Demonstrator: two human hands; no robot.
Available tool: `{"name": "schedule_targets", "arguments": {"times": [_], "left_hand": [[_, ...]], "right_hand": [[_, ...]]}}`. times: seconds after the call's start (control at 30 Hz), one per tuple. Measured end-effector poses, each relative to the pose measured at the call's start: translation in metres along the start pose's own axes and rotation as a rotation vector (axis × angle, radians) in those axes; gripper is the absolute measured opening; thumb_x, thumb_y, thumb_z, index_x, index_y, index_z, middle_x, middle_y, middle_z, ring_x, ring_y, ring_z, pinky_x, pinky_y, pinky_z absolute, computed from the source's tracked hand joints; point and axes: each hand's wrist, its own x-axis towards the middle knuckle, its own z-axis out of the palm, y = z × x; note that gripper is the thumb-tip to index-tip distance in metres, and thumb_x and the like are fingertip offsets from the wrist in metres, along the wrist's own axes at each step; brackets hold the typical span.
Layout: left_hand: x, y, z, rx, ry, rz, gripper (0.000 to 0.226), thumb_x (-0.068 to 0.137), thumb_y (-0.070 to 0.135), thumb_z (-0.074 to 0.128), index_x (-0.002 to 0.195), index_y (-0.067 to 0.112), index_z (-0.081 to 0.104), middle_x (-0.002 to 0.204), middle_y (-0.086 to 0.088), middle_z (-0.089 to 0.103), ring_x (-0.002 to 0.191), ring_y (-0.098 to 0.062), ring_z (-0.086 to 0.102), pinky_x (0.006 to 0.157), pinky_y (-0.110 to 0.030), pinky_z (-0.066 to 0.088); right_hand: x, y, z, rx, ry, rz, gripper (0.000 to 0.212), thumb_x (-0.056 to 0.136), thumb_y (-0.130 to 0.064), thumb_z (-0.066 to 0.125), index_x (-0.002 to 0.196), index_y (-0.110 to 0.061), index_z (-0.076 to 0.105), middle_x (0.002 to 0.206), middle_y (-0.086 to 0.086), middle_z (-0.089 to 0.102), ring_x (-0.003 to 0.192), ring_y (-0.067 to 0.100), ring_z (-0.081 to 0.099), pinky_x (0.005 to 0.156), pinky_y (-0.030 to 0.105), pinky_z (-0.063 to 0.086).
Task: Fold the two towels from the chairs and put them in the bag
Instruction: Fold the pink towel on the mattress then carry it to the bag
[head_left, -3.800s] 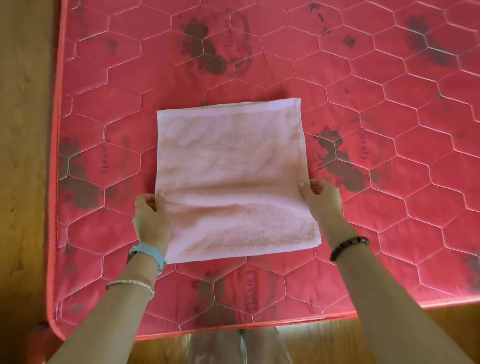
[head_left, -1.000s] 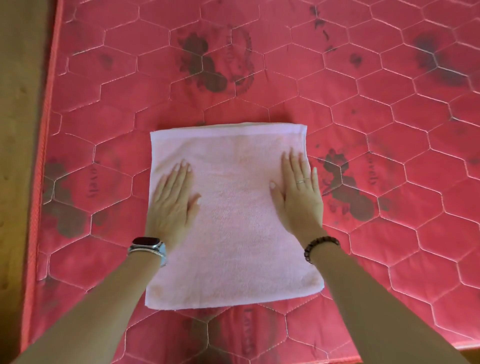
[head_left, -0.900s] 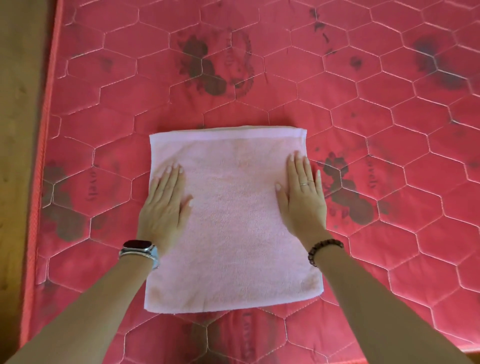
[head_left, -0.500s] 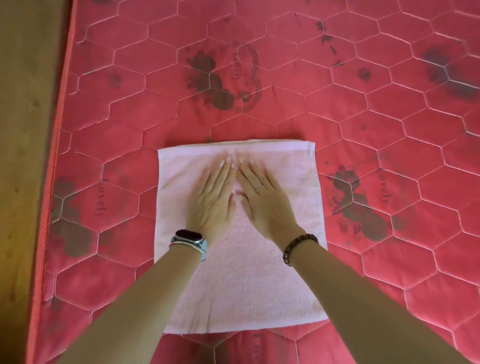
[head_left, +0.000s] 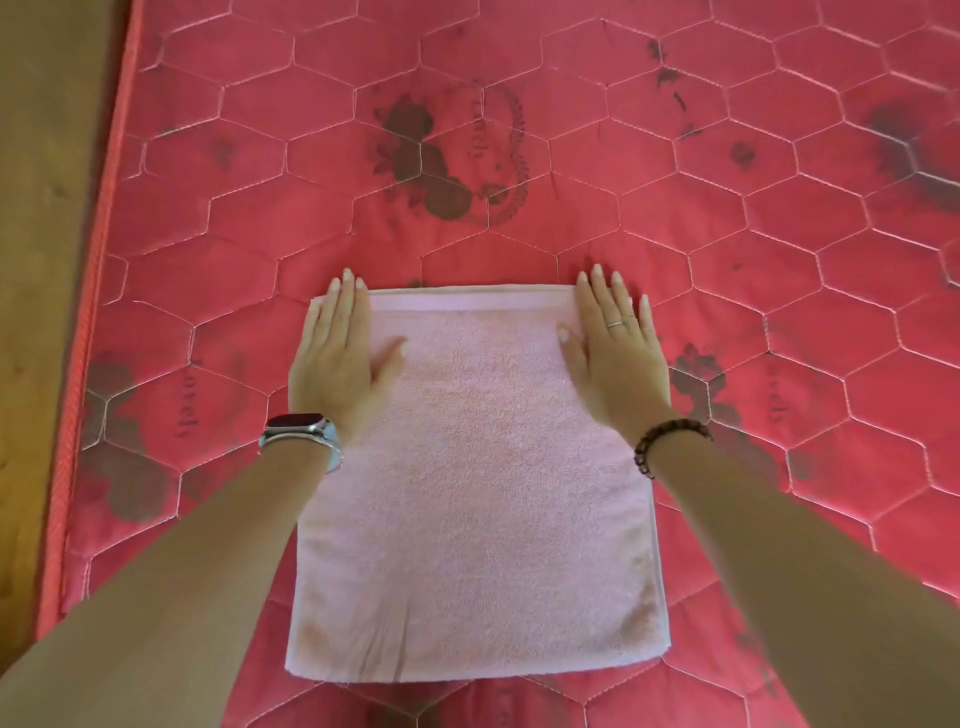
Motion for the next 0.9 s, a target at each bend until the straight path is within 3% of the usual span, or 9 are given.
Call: {"name": "schedule_targets", "arguments": {"times": [0.17, 0.27, 0.37, 0.47, 0.57, 0.77, 0.83, 0.9], "left_hand": [[0.003, -0.002, -0.003, -0.045, -0.009, 0.010, 0.076, 0.102, 0.051, 0.025, 0.155, -0.003, 0.019, 0.165, -0.017, 0.018, 0.154, -0.029, 0.015, 0.126, -0.040, 0.004], [0.008, -0.009, -0.015, -0.034, 0.006, 0.029, 0.067, 0.103, 0.045, 0.039, 0.152, 0.000, 0.031, 0.157, -0.016, 0.037, 0.148, -0.032, 0.031, 0.125, -0.046, 0.006], [0.020, -0.020, -0.034, 0.019, 0.043, 0.017, 0.056, 0.096, 0.036, 0.058, 0.141, 0.003, 0.047, 0.127, -0.016, 0.057, 0.126, -0.037, 0.050, 0.124, -0.053, 0.010], [0.027, -0.022, -0.044, 0.072, 0.001, -0.057, 0.051, 0.091, 0.034, 0.067, 0.131, 0.004, 0.057, 0.116, -0.018, 0.055, 0.116, -0.042, 0.050, 0.122, -0.057, 0.012], [0.031, -0.018, -0.049, 0.047, -0.043, -0.150, 0.046, 0.088, 0.036, 0.071, 0.123, 0.007, 0.063, 0.117, -0.018, 0.051, 0.114, -0.042, 0.046, 0.117, -0.058, 0.022], [0.038, -0.011, -0.064, -0.084, -0.216, -0.342, 0.045, 0.090, 0.035, 0.069, 0.122, 0.004, 0.062, 0.124, -0.022, 0.053, 0.119, -0.041, 0.044, 0.097, -0.047, 0.038], [0.034, -0.010, -0.065, -0.227, -0.164, -0.360, 0.037, 0.088, 0.027, 0.071, 0.117, 0.006, 0.063, 0.114, -0.018, 0.063, 0.110, -0.038, 0.055, 0.093, -0.045, 0.043], [0.026, -0.010, -0.066, -0.451, -0.080, -0.392, 0.030, 0.086, 0.016, 0.071, 0.112, 0.006, 0.062, 0.103, -0.010, 0.065, 0.094, -0.029, 0.058, 0.080, -0.034, 0.047]], "right_hand": [[0.001, 0.003, -0.003, 0.033, -0.007, -0.016, 0.060, 0.105, -0.045, 0.013, 0.157, -0.016, 0.004, 0.164, -0.001, 0.002, 0.152, 0.018, -0.002, 0.124, 0.043, 0.000], [0.004, 0.012, -0.013, 0.044, 0.051, -0.061, 0.054, 0.104, -0.037, 0.031, 0.153, -0.014, 0.027, 0.157, 0.003, 0.033, 0.147, 0.024, 0.024, 0.123, 0.046, 0.002], [0.010, 0.023, -0.027, 0.067, 0.091, -0.073, 0.045, 0.099, -0.024, 0.047, 0.142, -0.012, 0.045, 0.132, 0.007, 0.052, 0.127, 0.029, 0.042, 0.122, 0.045, 0.009], [0.014, 0.027, -0.036, 0.068, 0.052, -0.032, 0.040, 0.095, -0.016, 0.054, 0.135, -0.008, 0.051, 0.122, 0.013, 0.049, 0.114, 0.032, 0.044, 0.114, 0.042, 0.027], [0.018, 0.021, -0.041, 0.129, -0.022, 0.062, 0.038, 0.094, -0.015, 0.055, 0.131, -0.007, 0.051, 0.125, 0.014, 0.044, 0.110, 0.029, 0.043, 0.100, 0.038, 0.041], [0.026, 0.005, -0.045, 0.114, -0.062, 0.175, 0.023, 0.095, -0.010, 0.052, 0.118, -0.010, 0.053, 0.121, 0.014, 0.050, 0.110, 0.031, 0.048, 0.096, 0.039, 0.036], [0.019, 0.002, -0.045, 0.230, -0.026, 0.189, 0.017, 0.095, -0.005, 0.050, 0.112, -0.009, 0.053, 0.107, 0.009, 0.053, 0.102, 0.031, 0.053, 0.095, 0.041, 0.037], [0.009, 0.002, -0.046, 0.399, 0.025, 0.209, 0.016, 0.093, -0.001, 0.050, 0.107, -0.009, 0.050, 0.094, 0.001, 0.050, 0.092, 0.029, 0.055, 0.093, 0.045, 0.044]]}}
